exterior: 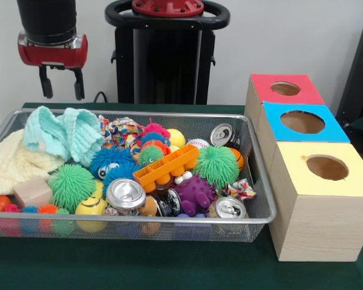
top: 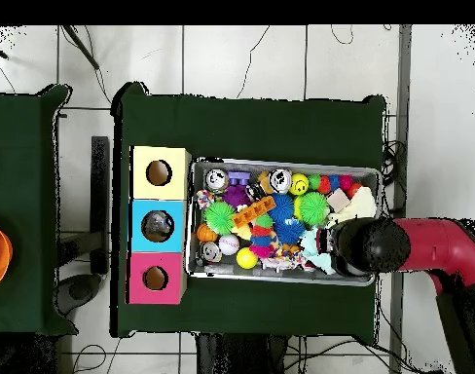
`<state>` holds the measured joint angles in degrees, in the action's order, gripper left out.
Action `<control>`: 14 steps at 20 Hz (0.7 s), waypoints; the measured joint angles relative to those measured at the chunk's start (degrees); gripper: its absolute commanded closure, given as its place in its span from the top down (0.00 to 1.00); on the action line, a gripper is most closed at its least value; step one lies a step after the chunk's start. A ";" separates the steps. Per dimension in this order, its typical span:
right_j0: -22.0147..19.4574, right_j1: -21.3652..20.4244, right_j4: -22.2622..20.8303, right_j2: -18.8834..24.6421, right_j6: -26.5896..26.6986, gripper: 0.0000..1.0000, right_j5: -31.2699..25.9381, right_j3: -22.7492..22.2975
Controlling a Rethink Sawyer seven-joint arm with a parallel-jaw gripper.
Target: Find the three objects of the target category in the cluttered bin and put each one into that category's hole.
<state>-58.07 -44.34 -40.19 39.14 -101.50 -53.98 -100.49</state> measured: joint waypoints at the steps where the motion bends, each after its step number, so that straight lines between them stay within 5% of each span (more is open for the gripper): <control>1: 0.02 0.06 -0.28 -0.01 0.00 1.00 0.52 0.00; 14: 2.75 4.77 -8.11 -3.04 -0.01 1.00 15.29 -0.30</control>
<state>-55.32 -39.57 -48.30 36.10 -101.51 -38.69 -100.79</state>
